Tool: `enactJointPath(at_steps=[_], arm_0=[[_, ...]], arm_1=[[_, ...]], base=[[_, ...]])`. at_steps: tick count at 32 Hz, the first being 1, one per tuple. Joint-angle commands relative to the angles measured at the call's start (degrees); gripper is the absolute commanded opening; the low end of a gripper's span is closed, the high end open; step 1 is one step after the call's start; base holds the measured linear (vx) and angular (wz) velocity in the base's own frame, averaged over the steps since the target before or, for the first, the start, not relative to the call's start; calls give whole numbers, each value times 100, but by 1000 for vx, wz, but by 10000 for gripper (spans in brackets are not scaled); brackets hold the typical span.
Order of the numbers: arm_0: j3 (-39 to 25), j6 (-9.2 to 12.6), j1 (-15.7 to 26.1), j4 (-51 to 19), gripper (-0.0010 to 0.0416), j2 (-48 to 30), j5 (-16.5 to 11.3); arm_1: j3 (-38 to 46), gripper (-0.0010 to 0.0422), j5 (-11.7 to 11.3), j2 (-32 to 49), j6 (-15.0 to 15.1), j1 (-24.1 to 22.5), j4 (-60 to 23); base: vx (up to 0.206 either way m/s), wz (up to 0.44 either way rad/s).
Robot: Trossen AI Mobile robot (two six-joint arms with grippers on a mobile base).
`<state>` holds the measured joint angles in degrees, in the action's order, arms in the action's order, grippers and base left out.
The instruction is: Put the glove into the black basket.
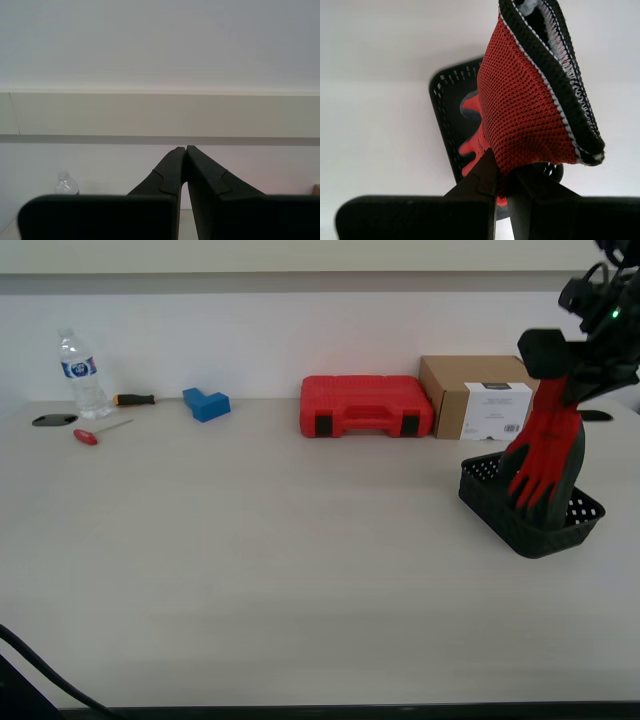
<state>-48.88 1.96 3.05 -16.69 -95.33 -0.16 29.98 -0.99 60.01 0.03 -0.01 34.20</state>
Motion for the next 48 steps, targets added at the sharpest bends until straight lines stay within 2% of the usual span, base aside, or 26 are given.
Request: enactJointPath(at_steps=[1,6,8,9,13,15,16,17,20,24,25,28,30,33,38,44,48], arm_0=[[-42,0,0,216,-2,-468,-72],[-433,-4,0,474,-1,-1740,-151],[-533,-2,0,479,-1,-1937,-160],[-802,-26,0,492,-1,-2369,-173],[-1123,-111,0,494,-1,-2750,-175],[-1274,-120,0,483,-1,-3001,-175],[-1366,-155,-2,428,-1,-3130,-175],[-1412,-151,-7,398,0,-3230,-175],[-1425,24,0,297,1,-3265,-201],[-1458,44,-79,256,27,-3265,-391],[-1456,46,-87,251,58,-3265,-389],[-1453,-4,-87,258,116,-3265,-372],[-1453,-131,-85,273,147,-3259,-291],[-1453,-131,-85,295,172,-3145,-293],[-1453,-129,-85,326,173,-2905,-275],[-1458,-109,-85,291,174,-2203,-267],[-1445,-111,-85,249,174,-2166,-271]], arm_1=[[4,0,0,2,2,2,20],[15,0,0,2,0,2,22],[11,0,0,0,0,2,20],[9,0,0,2,0,2,22],[-4,0,15,2,0,0,7],[2,0,-48,2,2,0,20],[2,0,42,2,0,-4,17],[-2,0,37,2,2,-2,15],[13,0,2,-2,2,0,17],[11,0,9,2,2,0,20],[11,0,4,-2,0,-2,20],[11,0,7,4,0,-4,17],[11,0,7,2,2,-2,20],[9,0,7,2,2,-2,20],[7,0,7,2,0,-2,17],[7,0,7,2,2,-2,17],[2,0,7,2,0,-2,17]], base=[[0,0],[0,0],[0,0],[0,0],[-3,-6],[0,0],[0,0],[0,0],[0,0],[0,0],[0,0],[0,0],[0,0],[0,0],[0,0],[0,0],[0,0]])
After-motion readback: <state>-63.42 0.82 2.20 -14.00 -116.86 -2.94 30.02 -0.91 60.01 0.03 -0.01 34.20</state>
